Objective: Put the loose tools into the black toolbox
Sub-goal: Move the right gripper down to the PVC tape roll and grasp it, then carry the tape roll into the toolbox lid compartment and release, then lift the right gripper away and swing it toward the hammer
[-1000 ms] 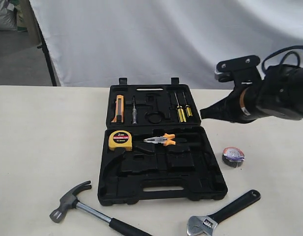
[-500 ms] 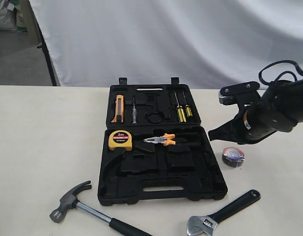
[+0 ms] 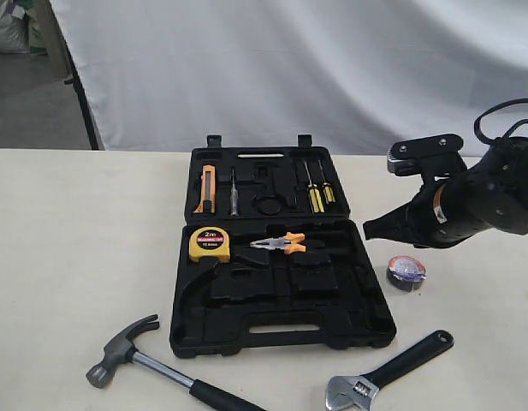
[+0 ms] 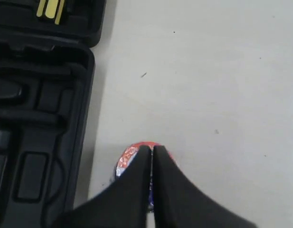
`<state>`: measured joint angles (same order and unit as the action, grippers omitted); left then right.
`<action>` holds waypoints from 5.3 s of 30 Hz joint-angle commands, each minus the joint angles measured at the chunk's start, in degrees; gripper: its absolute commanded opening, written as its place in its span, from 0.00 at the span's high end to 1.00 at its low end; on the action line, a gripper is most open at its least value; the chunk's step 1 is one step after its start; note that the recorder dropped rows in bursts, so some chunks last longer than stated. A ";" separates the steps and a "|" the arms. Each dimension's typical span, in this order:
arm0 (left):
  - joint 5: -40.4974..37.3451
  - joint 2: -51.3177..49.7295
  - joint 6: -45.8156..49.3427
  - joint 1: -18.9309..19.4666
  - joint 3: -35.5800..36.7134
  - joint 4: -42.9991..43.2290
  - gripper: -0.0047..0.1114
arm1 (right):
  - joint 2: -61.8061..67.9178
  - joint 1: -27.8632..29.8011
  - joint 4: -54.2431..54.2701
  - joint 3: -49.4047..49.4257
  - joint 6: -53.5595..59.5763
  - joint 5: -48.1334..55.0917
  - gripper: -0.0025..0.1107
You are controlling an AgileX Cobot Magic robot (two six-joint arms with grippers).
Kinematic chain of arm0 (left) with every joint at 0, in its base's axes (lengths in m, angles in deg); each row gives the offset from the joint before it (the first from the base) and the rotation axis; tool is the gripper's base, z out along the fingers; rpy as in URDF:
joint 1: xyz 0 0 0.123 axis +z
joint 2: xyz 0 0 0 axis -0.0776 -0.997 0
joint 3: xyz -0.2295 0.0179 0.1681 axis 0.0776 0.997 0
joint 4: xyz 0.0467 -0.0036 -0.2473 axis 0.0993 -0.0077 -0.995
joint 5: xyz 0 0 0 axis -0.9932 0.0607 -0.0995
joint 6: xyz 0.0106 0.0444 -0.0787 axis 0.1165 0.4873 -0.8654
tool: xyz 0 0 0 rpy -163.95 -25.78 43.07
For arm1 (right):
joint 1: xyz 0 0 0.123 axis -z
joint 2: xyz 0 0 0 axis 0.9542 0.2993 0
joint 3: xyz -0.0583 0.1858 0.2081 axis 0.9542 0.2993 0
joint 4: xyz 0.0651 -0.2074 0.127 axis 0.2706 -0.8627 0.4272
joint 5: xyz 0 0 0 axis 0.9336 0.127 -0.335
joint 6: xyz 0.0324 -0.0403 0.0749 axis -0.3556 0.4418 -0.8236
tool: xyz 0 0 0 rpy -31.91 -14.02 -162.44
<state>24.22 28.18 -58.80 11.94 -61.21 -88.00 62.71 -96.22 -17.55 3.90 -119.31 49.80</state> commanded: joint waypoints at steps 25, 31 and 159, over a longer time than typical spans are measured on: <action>0.41 0.18 -0.27 1.45 -0.15 0.25 0.95 | 12.12 5.78 3.46 -0.44 -1.52 -5.76 0.77; 0.41 0.18 -0.27 1.45 -0.15 0.25 0.95 | 9.52 5.78 3.46 -0.44 -2.00 -6.88 0.98; 0.41 0.18 -0.27 1.45 -0.15 0.25 0.95 | 2.59 -20.97 12.19 -26.28 21.21 24.46 0.98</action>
<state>24.22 28.18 -58.80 11.94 -61.21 -88.00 65.52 -115.17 -5.66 -23.34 -98.98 76.24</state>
